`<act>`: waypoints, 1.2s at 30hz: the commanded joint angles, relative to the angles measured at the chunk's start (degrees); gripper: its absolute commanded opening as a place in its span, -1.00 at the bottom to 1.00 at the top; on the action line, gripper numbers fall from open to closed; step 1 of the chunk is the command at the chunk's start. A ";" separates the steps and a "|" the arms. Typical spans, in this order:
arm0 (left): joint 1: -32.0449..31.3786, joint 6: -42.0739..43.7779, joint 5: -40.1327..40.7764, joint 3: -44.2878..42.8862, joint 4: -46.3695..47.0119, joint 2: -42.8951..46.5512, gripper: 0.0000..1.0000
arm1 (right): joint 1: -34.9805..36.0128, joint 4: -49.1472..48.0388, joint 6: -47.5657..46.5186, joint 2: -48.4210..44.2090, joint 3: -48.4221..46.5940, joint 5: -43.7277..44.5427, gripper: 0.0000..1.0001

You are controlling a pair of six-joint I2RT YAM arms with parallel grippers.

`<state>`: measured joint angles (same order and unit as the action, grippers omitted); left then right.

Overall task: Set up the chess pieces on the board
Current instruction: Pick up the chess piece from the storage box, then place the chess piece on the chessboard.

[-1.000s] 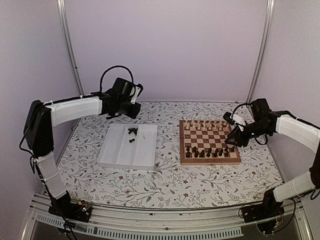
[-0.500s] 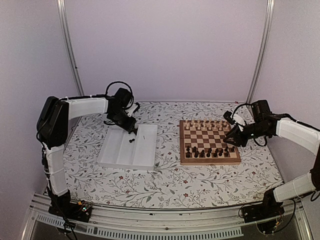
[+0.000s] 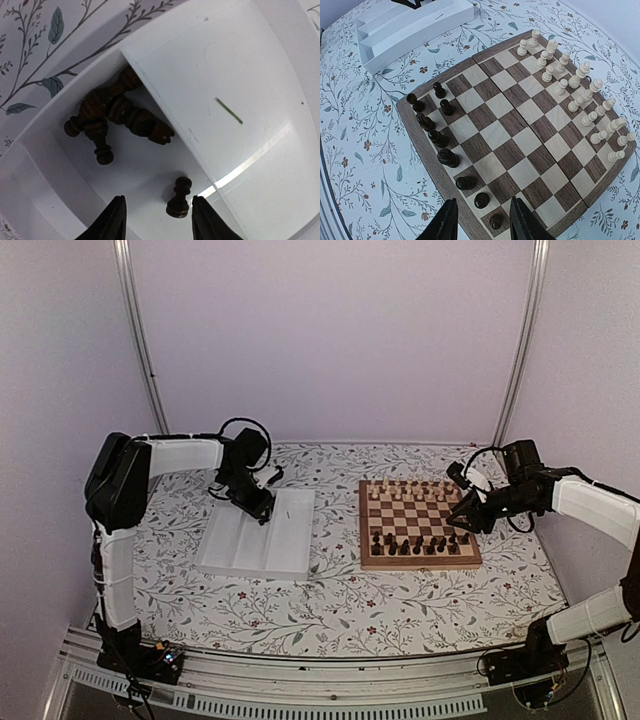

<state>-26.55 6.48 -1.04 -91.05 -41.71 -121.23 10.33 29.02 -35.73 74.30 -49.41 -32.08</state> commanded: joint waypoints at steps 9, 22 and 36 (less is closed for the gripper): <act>-0.28 0.81 -0.97 -1.94 -4.15 -4.13 -0.26 | -0.17 -1.02 0.22 0.20 0.63 -0.78 -0.25; -0.44 -1.53 -1.73 -6.39 -10.00 -2.13 -0.74 | -0.18 -0.99 0.45 -0.53 -0.78 0.50 -0.25; -8.40 4.43 -22.73 4.38 12.52 17.75 -0.80 | 3.51 6.66 4.85 8.90 -20.18 -11.04 -0.15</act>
<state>-30.41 8.25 -14.50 -91.98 -40.82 -108.33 10.98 31.35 -33.10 77.76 -63.90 -38.20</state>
